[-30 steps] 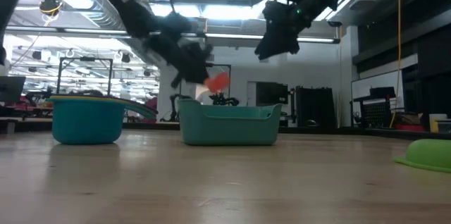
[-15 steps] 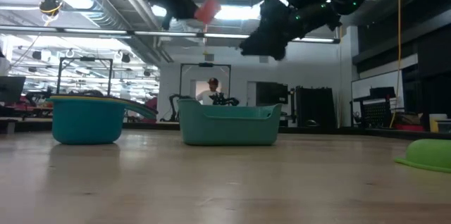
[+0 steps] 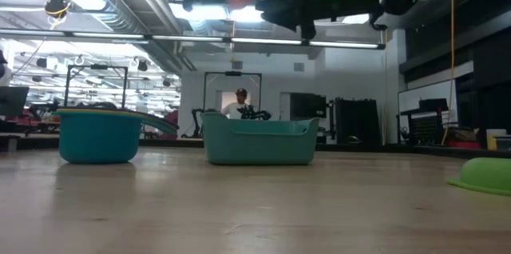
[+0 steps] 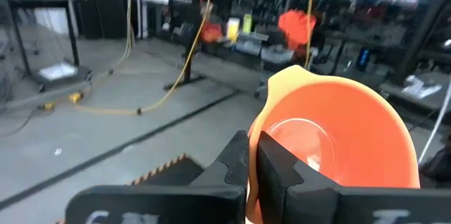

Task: Nest measuring cups in basket
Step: Stack the orange measuring cup on top of the dark blue measuring cup

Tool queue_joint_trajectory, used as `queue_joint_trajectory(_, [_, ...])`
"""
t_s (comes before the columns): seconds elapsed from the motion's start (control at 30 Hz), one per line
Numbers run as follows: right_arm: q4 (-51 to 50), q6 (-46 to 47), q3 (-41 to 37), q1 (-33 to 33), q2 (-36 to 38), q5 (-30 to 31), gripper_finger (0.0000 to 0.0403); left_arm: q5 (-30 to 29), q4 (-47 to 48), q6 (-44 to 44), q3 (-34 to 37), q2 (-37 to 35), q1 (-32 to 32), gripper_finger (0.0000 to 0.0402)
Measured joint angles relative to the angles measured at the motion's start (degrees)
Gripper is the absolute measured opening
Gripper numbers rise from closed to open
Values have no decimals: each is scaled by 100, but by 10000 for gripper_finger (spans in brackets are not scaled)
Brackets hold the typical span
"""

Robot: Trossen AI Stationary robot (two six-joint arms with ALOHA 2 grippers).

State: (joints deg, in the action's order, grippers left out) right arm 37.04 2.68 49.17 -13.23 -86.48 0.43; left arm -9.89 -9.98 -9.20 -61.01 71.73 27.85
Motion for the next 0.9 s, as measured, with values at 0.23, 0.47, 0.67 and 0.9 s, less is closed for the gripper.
queue_joint_trajectory(0.23, [365, -22, 2, 193, 0, 213, 169, -295, -473, 86, 0, -5, -437, 3])
queue_joint_trajectory(0.47, [890, -399, 4, 409, 0, 218, 169, -319, -731, 84, -2, -5, -681, 3])
queue_joint_trajectory(0.67, [1177, -650, 4, 561, -2, 372, 169, -319, -1040, 78, -2, -5, -744, 3])
queue_joint_trajectory(0.9, [1493, -750, 7, 601, -4, 600, 169, -375, -1217, 75, -2, -5, -805, 4])
